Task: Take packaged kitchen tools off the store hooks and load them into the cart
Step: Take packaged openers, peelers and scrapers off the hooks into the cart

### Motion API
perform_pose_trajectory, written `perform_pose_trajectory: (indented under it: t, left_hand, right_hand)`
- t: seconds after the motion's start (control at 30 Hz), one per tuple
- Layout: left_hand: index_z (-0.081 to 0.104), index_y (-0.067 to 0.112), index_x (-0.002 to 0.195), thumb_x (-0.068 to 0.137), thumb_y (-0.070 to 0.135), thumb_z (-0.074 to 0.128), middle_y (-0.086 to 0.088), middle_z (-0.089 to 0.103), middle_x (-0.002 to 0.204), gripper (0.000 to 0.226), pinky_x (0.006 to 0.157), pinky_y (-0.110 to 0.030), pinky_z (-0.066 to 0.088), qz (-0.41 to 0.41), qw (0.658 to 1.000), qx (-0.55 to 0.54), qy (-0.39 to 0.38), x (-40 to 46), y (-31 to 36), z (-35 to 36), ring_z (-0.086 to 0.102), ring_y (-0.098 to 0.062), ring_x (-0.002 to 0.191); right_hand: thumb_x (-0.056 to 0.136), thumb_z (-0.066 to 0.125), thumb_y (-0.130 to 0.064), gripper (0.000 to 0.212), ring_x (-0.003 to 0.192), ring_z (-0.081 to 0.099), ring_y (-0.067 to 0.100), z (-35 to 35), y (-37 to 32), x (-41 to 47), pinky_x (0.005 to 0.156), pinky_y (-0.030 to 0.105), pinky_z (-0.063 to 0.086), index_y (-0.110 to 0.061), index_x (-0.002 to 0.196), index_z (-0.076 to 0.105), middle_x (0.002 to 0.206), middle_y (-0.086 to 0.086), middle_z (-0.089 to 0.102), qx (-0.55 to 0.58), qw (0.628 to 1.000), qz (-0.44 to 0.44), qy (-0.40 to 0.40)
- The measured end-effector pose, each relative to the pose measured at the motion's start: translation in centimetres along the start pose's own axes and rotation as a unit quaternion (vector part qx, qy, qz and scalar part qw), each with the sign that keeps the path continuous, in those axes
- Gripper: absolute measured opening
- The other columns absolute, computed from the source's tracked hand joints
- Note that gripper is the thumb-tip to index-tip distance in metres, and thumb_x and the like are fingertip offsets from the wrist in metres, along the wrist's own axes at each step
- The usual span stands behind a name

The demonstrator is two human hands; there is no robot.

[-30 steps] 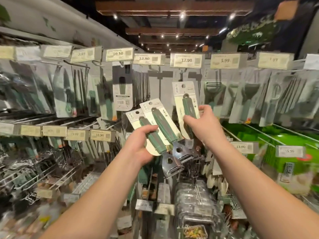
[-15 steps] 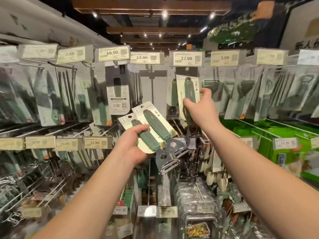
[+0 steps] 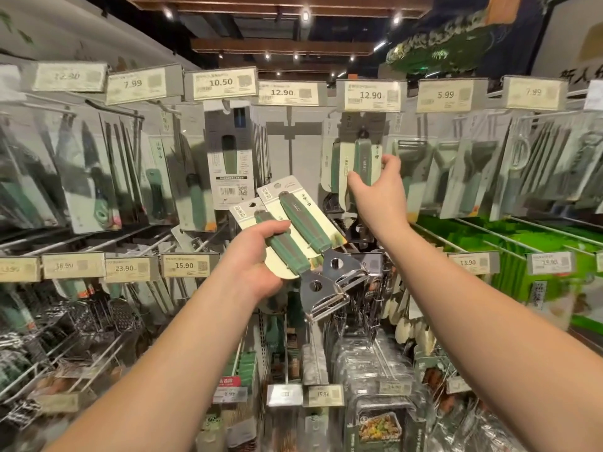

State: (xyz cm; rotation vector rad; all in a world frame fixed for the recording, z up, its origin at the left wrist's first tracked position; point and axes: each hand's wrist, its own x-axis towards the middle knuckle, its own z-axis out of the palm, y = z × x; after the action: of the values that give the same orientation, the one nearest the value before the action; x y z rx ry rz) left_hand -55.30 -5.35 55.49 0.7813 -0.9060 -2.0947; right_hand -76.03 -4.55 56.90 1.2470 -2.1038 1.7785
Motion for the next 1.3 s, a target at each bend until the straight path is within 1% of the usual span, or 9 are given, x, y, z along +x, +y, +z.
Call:
perform_pose_trajectory:
  t: [0.27, 0.4, 0.5, 0.63, 0.77, 0.83, 0.93, 1.03, 1.3]
  left_hand:
    - [0.06, 0.006, 0.097, 0.095, 0.004, 0.059, -0.016, 0.075, 0.077, 0.004, 0.059, -0.045, 0.057, 0.019, 1.0, 0.013, -0.004, 0.2, 0.6, -0.1, 0.074, -0.033, 0.074]
    - [0.06, 0.004, 0.101, 0.094, 0.002, 0.058, -0.019, 0.075, 0.089, 0.007, 0.074, -0.052, 0.058, 0.025, 1.0, 0.006, -0.016, 0.1, 0.4, 0.4, 0.073, -0.036, 0.086]
    - [0.061, 0.004, 0.106, 0.094, 0.003, 0.058, -0.02, 0.075, 0.096, 0.012, 0.082, -0.055, 0.057, 0.023, 1.0, 0.007, -0.019, 0.2, 0.1, 0.4, 0.072, -0.038, 0.095]
    - [0.061, 0.004, 0.109, 0.093, 0.004, 0.059, -0.019, 0.076, 0.088, 0.016, 0.064, -0.049, 0.059, 0.015, 1.0, 0.014, -0.011, 0.4, -0.3, 0.2, 0.075, -0.036, 0.082]
    - [0.062, 0.004, 0.105, 0.093, 0.002, 0.059, -0.019, 0.075, 0.091, 0.012, 0.079, -0.054, 0.057, 0.022, 1.0, 0.005, -0.004, 0.3, -0.1, 0.3, 0.072, -0.037, 0.093]
    - [0.062, 0.004, 0.102, 0.093, 0.002, 0.059, -0.02, 0.075, 0.095, 0.009, 0.083, -0.056, 0.056, 0.026, 1.0, 0.001, -0.003, 0.2, 0.0, 0.3, 0.071, -0.038, 0.098]
    - [0.062, 0.004, 0.107, 0.093, 0.003, 0.059, -0.02, 0.075, 0.101, 0.015, 0.085, -0.057, 0.055, 0.026, 1.0, 0.007, -0.002, 0.3, 0.0, 0.2, 0.072, -0.039, 0.098]
    - [0.063, 0.004, 0.11, 0.092, 0.003, 0.06, -0.019, 0.076, 0.099, 0.018, 0.088, -0.058, 0.055, 0.024, 1.0, 0.006, 0.0, 0.5, 0.1, 0.0, 0.072, -0.038, 0.097]
    - [0.063, 0.005, 0.109, 0.09, 0.003, 0.06, -0.02, 0.075, 0.097, 0.019, 0.083, -0.057, 0.056, 0.027, 1.0, -0.005, 0.002, 0.8, 0.3, -0.6, 0.073, -0.039, 0.094]
  right_hand:
    - [0.092, 0.059, -0.042, 0.069, 0.091, 0.062, 0.018, 0.3, 1.0, 0.5, 0.079, 0.036, 0.052, -0.014, 0.147, 0.03, 0.133, 0.003, 0.053, -0.025, 1.0, 0.005, -0.012]
    - [0.088, 0.058, -0.046, 0.069, 0.09, 0.064, 0.025, 1.1, 0.8, 1.3, 0.075, 0.041, 0.055, -0.01, 0.141, 0.034, 0.121, 0.009, 0.059, -0.031, 0.999, 0.022, -0.026]
    - [0.087, 0.059, -0.045, 0.059, 0.095, 0.061, 0.026, 1.7, 0.6, 2.1, 0.07, 0.035, 0.046, -0.007, 0.128, 0.042, 0.117, 0.011, 0.055, -0.049, 0.997, 0.037, -0.037]
    - [0.084, 0.064, -0.04, 0.042, 0.085, 0.056, 0.022, 2.2, 0.3, 3.5, 0.066, 0.03, 0.042, -0.007, 0.109, 0.056, 0.118, 0.01, 0.053, -0.075, 0.996, 0.046, -0.026]
    - [0.087, 0.062, -0.021, 0.019, 0.084, 0.065, 0.026, 2.7, 0.2, 4.6, 0.058, 0.029, 0.047, -0.011, 0.075, 0.052, 0.08, 0.005, 0.057, -0.063, 0.993, 0.083, -0.054]
    - [0.092, 0.058, -0.014, 0.01, 0.09, 0.062, 0.027, 3.0, 0.0, 5.2, 0.068, 0.03, 0.049, -0.004, 0.093, 0.059, 0.088, 0.004, 0.055, -0.09, 0.988, 0.101, -0.07]
    - [0.099, 0.056, -0.02, 0.046, 0.119, 0.058, 0.027, 3.7, -0.2, 6.0, 0.078, 0.024, 0.042, -0.002, 0.14, 0.043, 0.116, 0.007, 0.056, -0.099, 0.983, 0.136, -0.076]
    - [0.101, 0.052, -0.021, 0.049, 0.131, 0.048, 0.03, 4.5, 0.4, 6.8, 0.096, 0.03, 0.042, -0.003, 0.145, 0.041, 0.145, 0.015, 0.047, -0.102, 0.983, 0.118, -0.093]
    - [0.097, 0.057, -0.034, 0.062, 0.132, 0.043, 0.031, 7.0, 0.6, 9.6, 0.109, 0.04, 0.04, -0.003, 0.144, 0.033, 0.145, 0.016, 0.034, -0.169, 0.977, 0.114, -0.071]
